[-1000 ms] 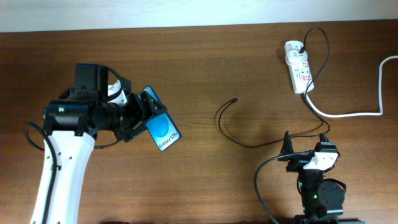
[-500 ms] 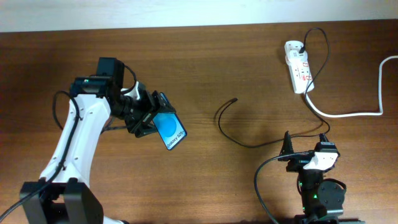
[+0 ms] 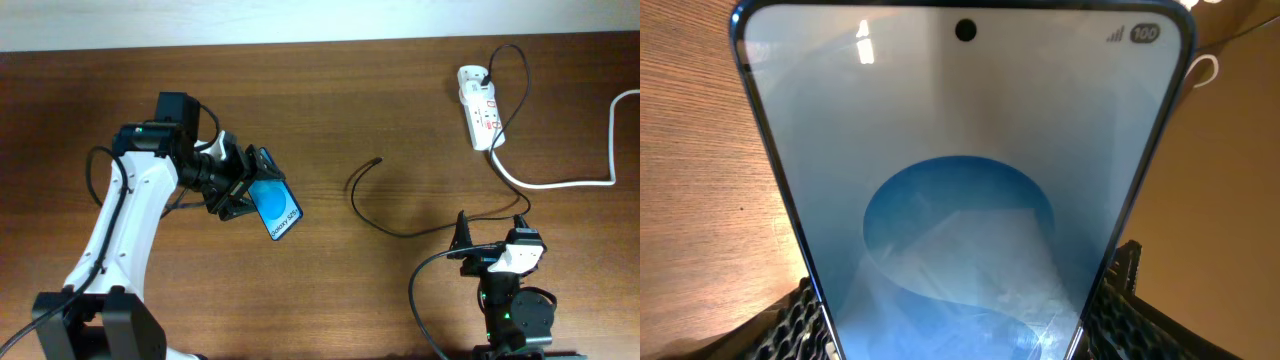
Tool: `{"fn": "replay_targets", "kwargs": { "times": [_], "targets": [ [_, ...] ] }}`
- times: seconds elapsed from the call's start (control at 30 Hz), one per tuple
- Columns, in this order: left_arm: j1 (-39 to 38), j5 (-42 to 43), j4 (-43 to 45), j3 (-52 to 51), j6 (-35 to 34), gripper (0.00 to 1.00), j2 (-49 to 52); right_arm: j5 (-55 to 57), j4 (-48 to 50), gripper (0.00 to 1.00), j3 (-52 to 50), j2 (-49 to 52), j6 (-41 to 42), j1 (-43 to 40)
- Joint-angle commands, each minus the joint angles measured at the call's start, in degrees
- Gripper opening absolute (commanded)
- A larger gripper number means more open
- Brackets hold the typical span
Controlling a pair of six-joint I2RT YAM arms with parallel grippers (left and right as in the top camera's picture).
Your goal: Plug charger to phone and switch on socket
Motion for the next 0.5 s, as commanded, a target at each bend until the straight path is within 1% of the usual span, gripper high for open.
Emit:
{"fn": "replay_targets", "kwargs": {
  "times": [0.0, 0.13, 0.27, 0.33, 0.37, 0.4, 0.47],
  "targets": [
    [0.09, 2.36, 0.11, 1.11, 0.96, 0.33, 0.09, 0.50, -0.24, 0.98, -0.42, -0.44, 0.48, -0.22],
    [0.09, 2.36, 0.02, 1.11, 0.94, 0.33, 0.09, 0.48, -0.24, 0.98, -0.42, -0.44, 0.50, -0.20],
    [0.04, 2.38, -0.44, 1.11, 0.92, 0.31, 0.09, 0.04, -0.28, 0.98, -0.42, -0.44, 0.52, -0.20],
    [0.04, 2.38, -0.57, 1.11, 0.92, 0.31, 0.09, -10.93, -0.15, 0.98, -0.42, -0.44, 0.61, -0.15],
    [0.04, 2.38, -0.57, 1.11, 0.92, 0.31, 0.09, -14.32, 0.26, 0.98, -0.42, -0.44, 1.42, -0.15],
    [0.04, 2.36, -0.57, 1.11, 0.92, 0.31, 0.09, -18.97, 0.61, 0.98, -0.42, -0.44, 4.90, -0.15],
    [0.04, 2.36, -0.57, 1.11, 0.92, 0.31, 0.09, -27.30, 1.11, 0.98, -0.42, -0.44, 15.87, -0.15]
  ]
}}
